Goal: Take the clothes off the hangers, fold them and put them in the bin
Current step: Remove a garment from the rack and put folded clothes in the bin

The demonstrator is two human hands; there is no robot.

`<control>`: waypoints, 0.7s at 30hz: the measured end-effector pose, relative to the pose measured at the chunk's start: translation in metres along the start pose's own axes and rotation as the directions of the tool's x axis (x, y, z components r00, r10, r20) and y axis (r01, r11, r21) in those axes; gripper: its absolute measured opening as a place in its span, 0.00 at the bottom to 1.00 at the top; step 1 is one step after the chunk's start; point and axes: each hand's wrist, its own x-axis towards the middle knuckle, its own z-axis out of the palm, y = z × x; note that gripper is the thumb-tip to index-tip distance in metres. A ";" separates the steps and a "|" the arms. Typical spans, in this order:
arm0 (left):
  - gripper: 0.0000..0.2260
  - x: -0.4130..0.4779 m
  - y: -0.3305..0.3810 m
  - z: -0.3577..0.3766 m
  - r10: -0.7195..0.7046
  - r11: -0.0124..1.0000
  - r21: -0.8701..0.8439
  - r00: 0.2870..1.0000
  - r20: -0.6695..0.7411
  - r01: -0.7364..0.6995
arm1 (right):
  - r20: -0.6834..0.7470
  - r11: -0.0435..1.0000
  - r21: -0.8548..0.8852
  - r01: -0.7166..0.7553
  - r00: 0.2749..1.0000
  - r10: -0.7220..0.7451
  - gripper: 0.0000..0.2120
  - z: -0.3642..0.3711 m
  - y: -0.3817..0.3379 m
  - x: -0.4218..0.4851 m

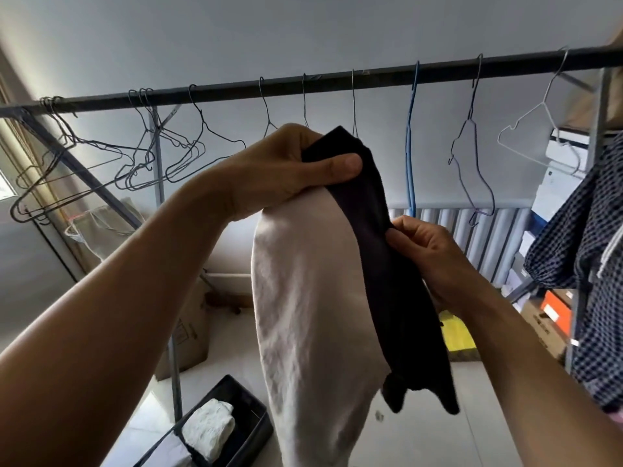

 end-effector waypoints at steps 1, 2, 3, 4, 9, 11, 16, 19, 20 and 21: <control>0.27 0.000 0.004 0.002 0.009 1.000 0.006 1.000 0.006 -0.009 | 0.018 1.000 -0.016 0.010 1.000 -0.010 0.09 0.004 0.000 0.002; 0.27 0.000 0.006 0.002 0.015 1.000 0.015 1.000 0.010 -0.015 | 0.039 1.000 -0.025 0.019 0.999 -0.018 0.09 0.008 0.000 0.005; 0.27 0.000 0.008 0.003 0.019 1.000 0.025 1.000 0.017 -0.019 | 0.055 0.999 -0.031 0.022 0.998 -0.020 0.09 0.012 0.000 0.007; 0.27 0.000 0.009 0.003 0.021 0.999 0.037 1.000 0.021 -0.021 | 0.071 0.999 -0.027 0.019 0.997 -0.017 0.09 0.017 0.000 0.009; 0.23 -0.004 0.013 0.003 -0.006 0.997 0.083 1.000 -0.016 0.007 | 0.105 0.994 -0.105 0.031 0.994 -0.020 0.07 0.044 0.004 0.015; 0.19 -0.005 0.013 0.002 -0.033 0.994 0.106 0.998 -0.049 0.038 | 0.059 0.980 -0.186 0.068 0.997 -0.058 0.13 0.053 0.006 0.015; 0.23 -0.005 0.008 -0.003 -0.051 0.975 0.205 0.988 -0.143 0.080 | 0.014 0.998 -0.056 0.004 1.000 -0.003 0.19 0.060 0.004 -0.001; 0.25 -0.001 0.005 -0.006 -0.072 0.969 0.224 0.984 -0.163 0.108 | 0.127 0.990 0.066 -0.128 0.985 0.119 0.35 0.057 0.002 -0.015; 0.25 0.001 0.004 -0.006 -0.078 0.966 0.232 0.984 -0.159 0.115 | 0.164 0.994 0.049 -0.098 0.982 0.089 0.31 0.058 0.000 -0.019; 0.25 0.002 0.003 -0.006 -0.087 0.961 0.246 0.984 -0.157 0.124 | 0.168 0.999 0.016 -0.051 0.985 0.048 0.22 0.060 -0.002 -0.021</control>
